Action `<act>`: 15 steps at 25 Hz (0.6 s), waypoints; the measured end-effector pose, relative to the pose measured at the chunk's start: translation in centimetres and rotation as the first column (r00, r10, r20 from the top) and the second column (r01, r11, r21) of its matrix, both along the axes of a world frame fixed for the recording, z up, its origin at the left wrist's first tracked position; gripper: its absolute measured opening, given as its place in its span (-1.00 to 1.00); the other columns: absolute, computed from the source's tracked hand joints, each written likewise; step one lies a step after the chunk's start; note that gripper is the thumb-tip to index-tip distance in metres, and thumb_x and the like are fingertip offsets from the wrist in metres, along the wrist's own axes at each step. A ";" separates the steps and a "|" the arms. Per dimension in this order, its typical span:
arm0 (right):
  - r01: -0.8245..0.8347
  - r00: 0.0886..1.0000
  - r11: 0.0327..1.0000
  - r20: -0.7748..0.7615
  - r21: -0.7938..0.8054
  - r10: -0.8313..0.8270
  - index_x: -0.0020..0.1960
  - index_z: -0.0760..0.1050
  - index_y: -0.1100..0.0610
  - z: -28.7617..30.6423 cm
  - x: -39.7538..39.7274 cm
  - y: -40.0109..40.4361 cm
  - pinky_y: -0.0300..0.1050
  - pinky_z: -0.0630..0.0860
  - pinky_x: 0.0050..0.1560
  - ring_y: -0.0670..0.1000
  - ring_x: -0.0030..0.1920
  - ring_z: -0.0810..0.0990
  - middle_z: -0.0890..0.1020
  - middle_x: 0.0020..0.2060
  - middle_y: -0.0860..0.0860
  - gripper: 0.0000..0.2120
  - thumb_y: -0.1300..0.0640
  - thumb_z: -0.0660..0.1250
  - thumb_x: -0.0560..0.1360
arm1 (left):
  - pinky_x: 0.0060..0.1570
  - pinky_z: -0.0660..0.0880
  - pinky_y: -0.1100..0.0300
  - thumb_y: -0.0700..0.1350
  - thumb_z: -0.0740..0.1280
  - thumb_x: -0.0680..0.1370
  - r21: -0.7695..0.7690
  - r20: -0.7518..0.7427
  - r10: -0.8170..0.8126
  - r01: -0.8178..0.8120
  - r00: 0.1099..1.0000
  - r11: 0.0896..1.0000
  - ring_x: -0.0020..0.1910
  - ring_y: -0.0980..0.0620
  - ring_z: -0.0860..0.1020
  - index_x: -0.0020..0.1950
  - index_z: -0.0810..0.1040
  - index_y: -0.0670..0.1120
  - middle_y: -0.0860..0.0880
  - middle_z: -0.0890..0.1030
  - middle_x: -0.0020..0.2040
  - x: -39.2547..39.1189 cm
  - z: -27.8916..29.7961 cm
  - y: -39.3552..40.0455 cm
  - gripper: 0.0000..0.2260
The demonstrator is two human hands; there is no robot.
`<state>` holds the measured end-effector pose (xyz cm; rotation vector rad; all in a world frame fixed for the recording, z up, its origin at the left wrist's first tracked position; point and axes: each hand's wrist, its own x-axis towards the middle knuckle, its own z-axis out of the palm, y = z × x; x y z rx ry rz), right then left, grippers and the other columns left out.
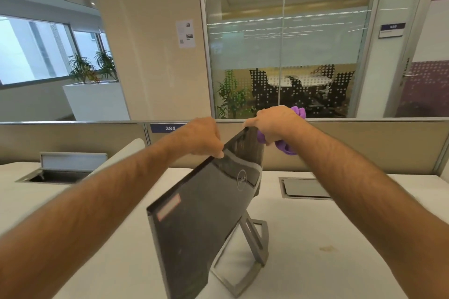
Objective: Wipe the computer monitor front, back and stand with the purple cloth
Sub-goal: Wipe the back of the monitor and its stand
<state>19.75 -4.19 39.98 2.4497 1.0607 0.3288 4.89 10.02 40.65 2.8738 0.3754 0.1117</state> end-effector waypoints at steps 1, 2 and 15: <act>0.008 1.000 1.000 -0.014 0.007 -0.008 0.51 0.16 -0.22 0.0 0.1 -0.1 -0.04 0.46 -0.26 0.07 -0.07 0.50 0.52 0.12 0.04 -0.24 0.07 0.47 0.44 | -0.04 0.60 0.04 -0.10 0.48 0.43 0.009 -0.003 -0.011 0.011 1.000 1.000 -0.10 -0.03 0.62 -0.07 0.70 -0.15 -0.07 0.69 -0.10 0.0 0.1 0.5 -0.85; 0.015 0.999 1.000 -0.032 0.014 -0.015 0.50 0.18 -0.22 0.0 0.1 -0.2 -0.02 0.48 -0.24 0.07 -0.08 0.49 0.51 0.11 0.04 -0.24 0.07 0.48 0.43 | 0.00 0.60 0.04 -0.10 0.47 0.45 0.022 -0.009 -0.023 0.023 1.000 0.999 -0.08 -0.04 0.62 -0.05 0.70 -0.15 -0.06 0.69 -0.09 0.0 0.2 0.9 -0.85; 0.115 0.967 0.992 -0.236 0.050 -0.100 0.43 0.39 -0.09 1.5 -1.5 -0.7 0.09 0.52 0.12 0.12 0.13 0.53 0.56 0.22 0.03 -0.31 0.03 0.55 0.36 | 0.20 0.51 -0.04 -0.12 0.39 0.53 0.320 0.055 -0.111 0.088 0.992 0.943 0.10 -0.05 0.54 0.19 0.66 0.02 0.00 0.64 0.15 1.1 -1.2 7.3 -0.75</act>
